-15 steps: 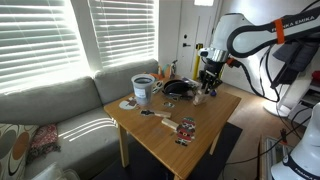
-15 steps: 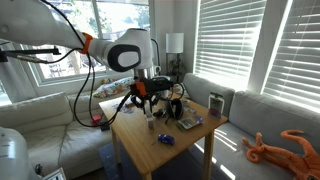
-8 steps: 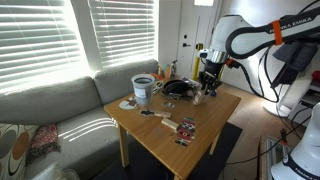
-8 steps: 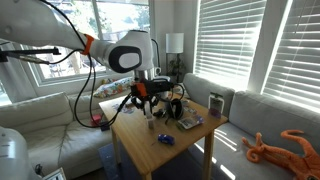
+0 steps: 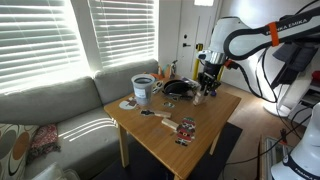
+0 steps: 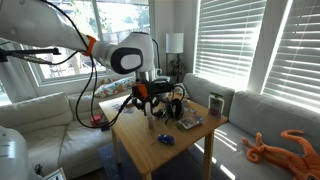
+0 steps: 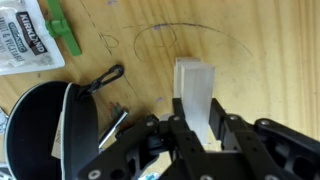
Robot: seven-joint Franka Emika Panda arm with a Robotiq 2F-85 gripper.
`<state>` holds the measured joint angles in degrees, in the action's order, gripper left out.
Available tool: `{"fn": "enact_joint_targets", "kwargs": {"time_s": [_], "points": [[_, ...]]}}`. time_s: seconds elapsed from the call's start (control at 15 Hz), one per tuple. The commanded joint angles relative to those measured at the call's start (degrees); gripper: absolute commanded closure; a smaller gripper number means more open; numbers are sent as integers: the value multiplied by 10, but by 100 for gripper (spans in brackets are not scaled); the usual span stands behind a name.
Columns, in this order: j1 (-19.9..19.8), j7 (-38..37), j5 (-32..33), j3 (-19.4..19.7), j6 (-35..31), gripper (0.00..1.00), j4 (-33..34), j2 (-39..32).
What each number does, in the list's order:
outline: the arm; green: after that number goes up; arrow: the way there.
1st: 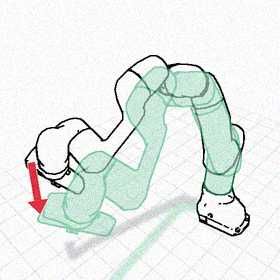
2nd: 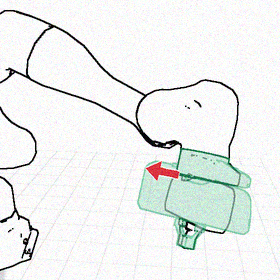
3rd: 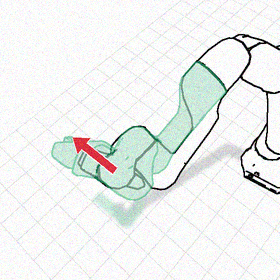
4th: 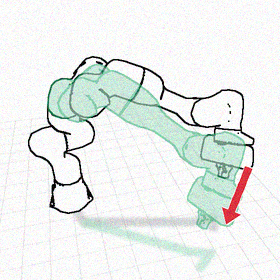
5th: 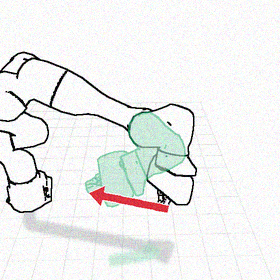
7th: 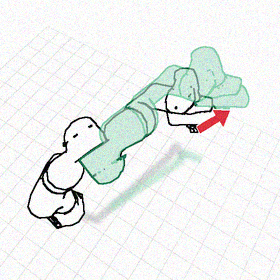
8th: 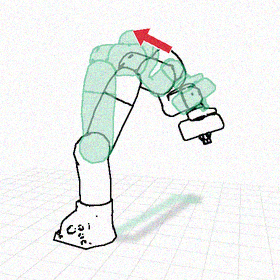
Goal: Add a block to the block stack
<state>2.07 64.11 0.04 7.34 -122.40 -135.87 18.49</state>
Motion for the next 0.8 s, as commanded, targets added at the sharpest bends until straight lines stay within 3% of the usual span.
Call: {"fn": "enact_joint_targets", "kwargs": {"time_s": [0.0,0.73], "points": [[1,9,-13,2,-5,93,17,-16],[4,8,-19,-4,12,93,29,-14]]}}
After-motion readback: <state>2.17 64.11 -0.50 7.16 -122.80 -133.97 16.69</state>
